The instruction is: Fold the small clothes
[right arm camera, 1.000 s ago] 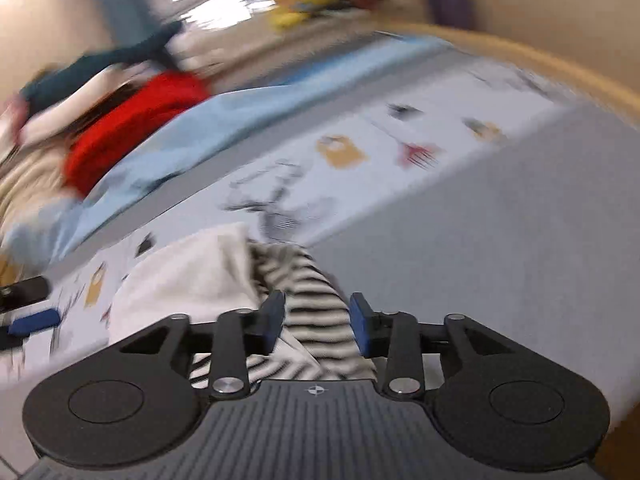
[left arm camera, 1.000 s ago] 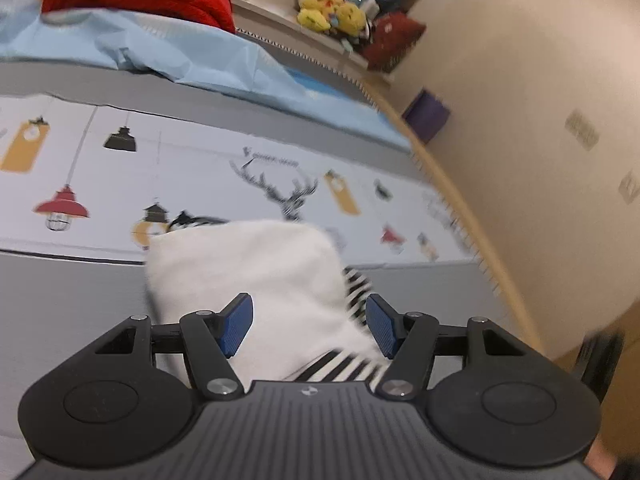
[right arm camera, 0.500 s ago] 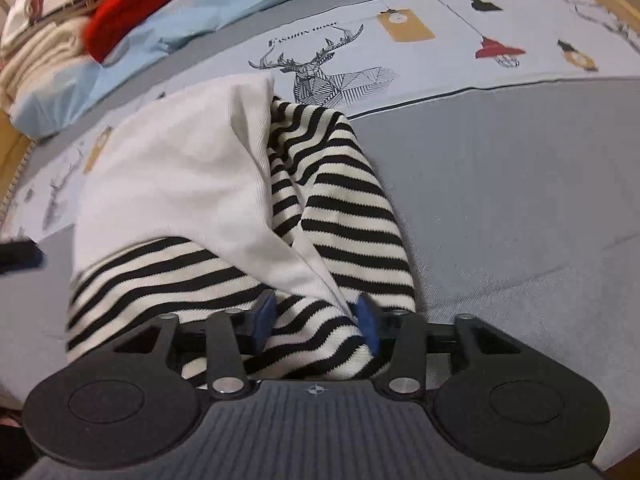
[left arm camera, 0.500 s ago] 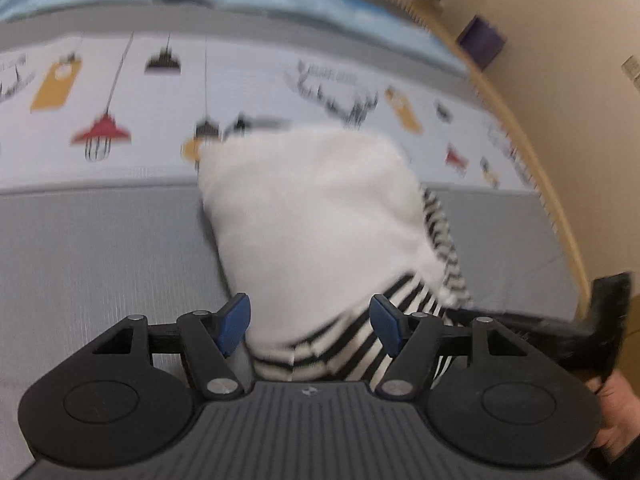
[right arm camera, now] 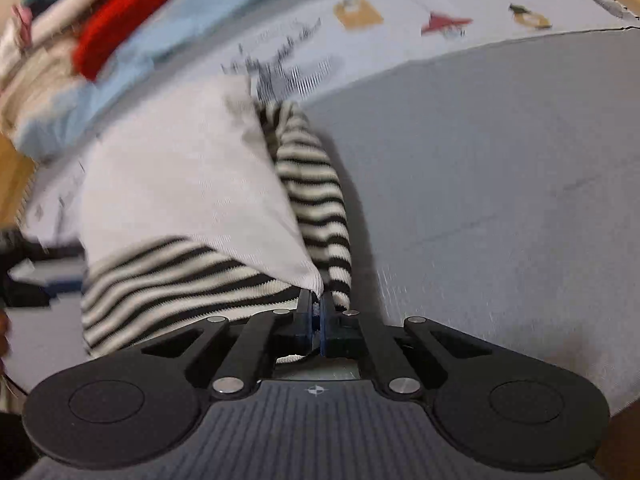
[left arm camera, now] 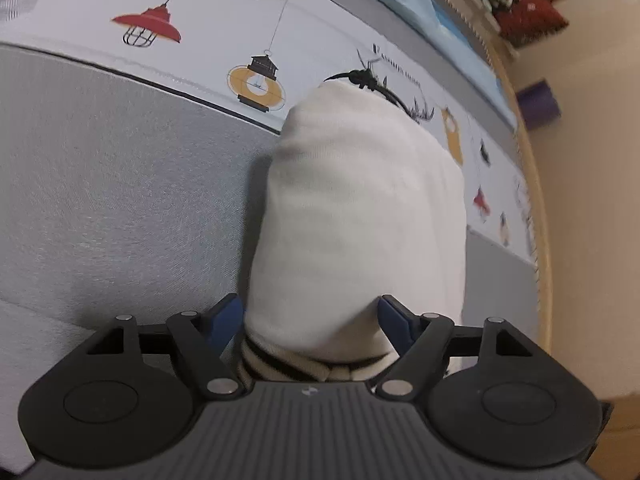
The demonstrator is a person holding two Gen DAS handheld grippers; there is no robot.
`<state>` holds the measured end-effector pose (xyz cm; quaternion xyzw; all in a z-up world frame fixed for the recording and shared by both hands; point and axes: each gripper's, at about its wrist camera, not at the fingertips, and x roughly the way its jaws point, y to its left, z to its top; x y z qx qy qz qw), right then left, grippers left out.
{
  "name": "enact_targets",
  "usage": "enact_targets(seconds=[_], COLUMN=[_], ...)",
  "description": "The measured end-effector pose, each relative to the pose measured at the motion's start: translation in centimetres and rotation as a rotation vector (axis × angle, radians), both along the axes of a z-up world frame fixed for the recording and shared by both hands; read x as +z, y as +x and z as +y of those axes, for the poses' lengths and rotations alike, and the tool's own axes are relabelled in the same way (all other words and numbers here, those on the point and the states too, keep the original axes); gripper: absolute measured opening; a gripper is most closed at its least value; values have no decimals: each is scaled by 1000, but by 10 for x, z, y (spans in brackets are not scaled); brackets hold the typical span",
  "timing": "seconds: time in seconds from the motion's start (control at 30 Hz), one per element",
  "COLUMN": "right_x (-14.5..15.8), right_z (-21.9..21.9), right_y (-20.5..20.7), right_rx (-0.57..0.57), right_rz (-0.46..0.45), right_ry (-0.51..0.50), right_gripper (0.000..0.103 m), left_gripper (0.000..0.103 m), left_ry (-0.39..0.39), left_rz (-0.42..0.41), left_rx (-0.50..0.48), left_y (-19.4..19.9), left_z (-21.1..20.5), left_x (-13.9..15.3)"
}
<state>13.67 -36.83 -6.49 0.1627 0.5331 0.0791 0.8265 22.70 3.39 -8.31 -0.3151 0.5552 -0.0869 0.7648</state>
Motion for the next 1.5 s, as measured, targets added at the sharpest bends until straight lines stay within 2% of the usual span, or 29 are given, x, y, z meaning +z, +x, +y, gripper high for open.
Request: enact_targets(seconds=[0.1, 0.17, 0.2, 0.23, 0.3, 0.4, 0.5, 0.63, 0.67, 0.7, 0.73, 0.8, 0.83, 0.93, 1.0, 1.07, 1.17, 1.27, 1.3, 1.37, 1.43, 1.47, 1.5], right_x=[0, -2, -4, -5, -6, -10, -17, -24, -25, -25, -25, -23, -22, -13, -2, -1, -10, -7, -7, -7, -9, -9, -9], right_z=[6, 7, 7, 7, 9, 15, 21, 27, 30, 32, 36, 46, 52, 67, 80, 87, 92, 96, 97, 94, 90, 89, 88], right_y=[4, 10, 12, 14, 19, 26, 35, 43, 45, 47, 48, 50, 52, 52, 49, 48, 48, 46, 45, 45, 43, 43, 41], right_rx=[13, -16, -31, -42, -47, -32, -20, -30, -26, -19, -5, 24, 42, 95, 148, 153, 142, 154, 150, 136, 125, 121, 121], right_rz=[-5, -2, 5, 11, 17, 30, 54, 91, 94, 95, 95, 84, 77, 26, -50, -64, -8, -25, -24, -18, -8, -5, -4], right_ry=[12, 13, 9, 5, 5, -3, -26, -27, -25, -26, -19, -9, -7, 106, 170, 160, 110, 79, 84, 77, 75, 73, 67], right_gripper=[8, 22, 34, 39, 41, 49, 50, 50, 50, 43, 30, 24, 16, 11, 11, 11, 11, 9, 9, 8, 8, 8, 8], left_gripper=[84, 86, 87, 87, 89, 93, 94, 93, 85, 75, 69, 52, 50, 49, 57, 63, 67, 66, 63, 60, 53, 47, 48], left_ry=[-47, -79, -94, -106, -111, -115, -108, -88, -78, -67, -53, -38, -20, 52, 77, 90, 124, 97, 83, 104, 197, 263, 349], left_rz=[7, 6, 4, 4, 12, 15, 22, 16, 6, -8, -27, -62, -88, -164, -171, -166, -218, -250, -255, -269, -262, -232, -186], left_rx=[44, 62, 67, 73, 82, 84, 80, 63, 50, 38, 27, 22, 24, 58, 81, 143, 198, 116, 56, -79, -241, -310, -368], left_y=[3, 6, 8, 10, 14, 23, 33, 43, 44, 44, 45, 44, 44, 41, 40, 36, 21, 7, 1, -8, -19, -22, -23], left_z=[4, 5, 6, 6, 5, 1, -1, -2, -1, -1, 1, 8, 12, 29, 43, 59, 81, 86, 82, 67, 45, 33, 21], left_x=[-14, -21, -24, -28, -31, -36, -42, -46, -44, -42, -39, -30, -24, -6, 0, 5, 24, 39, 42, 46, 42, 33, 20])
